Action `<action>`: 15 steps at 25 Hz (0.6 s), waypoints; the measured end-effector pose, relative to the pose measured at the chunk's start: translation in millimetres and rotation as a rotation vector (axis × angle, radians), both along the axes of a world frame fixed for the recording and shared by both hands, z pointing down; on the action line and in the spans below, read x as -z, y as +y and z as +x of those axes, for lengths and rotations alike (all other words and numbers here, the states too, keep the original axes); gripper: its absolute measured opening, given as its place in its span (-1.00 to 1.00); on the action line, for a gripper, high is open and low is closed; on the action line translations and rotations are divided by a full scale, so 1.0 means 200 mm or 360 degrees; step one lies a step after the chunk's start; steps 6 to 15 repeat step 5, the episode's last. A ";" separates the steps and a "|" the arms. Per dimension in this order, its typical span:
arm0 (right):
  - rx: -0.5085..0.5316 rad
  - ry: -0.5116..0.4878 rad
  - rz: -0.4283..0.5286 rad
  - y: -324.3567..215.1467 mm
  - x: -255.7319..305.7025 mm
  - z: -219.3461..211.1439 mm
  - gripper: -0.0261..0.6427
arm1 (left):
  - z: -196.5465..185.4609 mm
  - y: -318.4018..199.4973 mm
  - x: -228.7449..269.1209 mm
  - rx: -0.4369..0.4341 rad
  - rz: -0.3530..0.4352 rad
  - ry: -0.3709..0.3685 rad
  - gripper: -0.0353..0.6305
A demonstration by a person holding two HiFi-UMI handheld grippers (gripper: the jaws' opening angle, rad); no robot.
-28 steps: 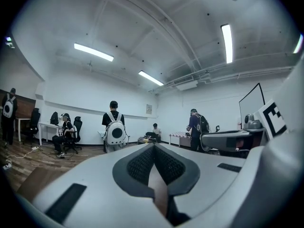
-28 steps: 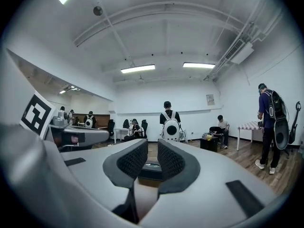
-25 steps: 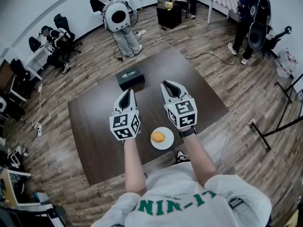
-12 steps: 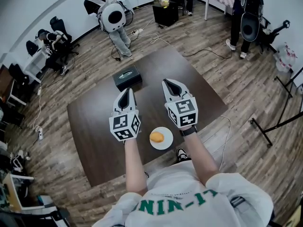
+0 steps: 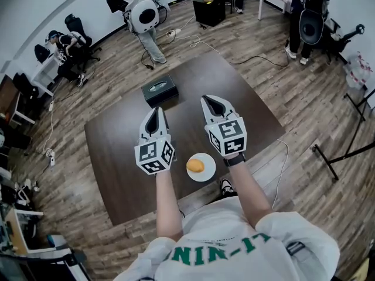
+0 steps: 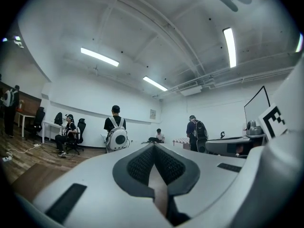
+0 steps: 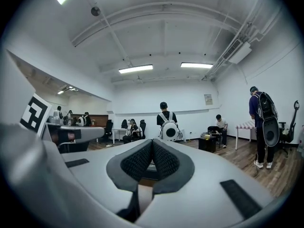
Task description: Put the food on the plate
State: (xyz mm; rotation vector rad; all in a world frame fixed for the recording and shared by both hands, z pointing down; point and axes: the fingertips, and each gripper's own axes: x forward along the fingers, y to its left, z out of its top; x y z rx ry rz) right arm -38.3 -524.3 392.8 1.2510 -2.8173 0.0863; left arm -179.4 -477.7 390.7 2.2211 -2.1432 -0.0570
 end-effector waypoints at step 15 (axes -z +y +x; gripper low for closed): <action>0.0075 0.0061 -0.0012 -0.03 -0.11 -0.04 -0.87 | -0.03 -0.01 -0.09 0.0050 -0.0045 -0.0005 -0.87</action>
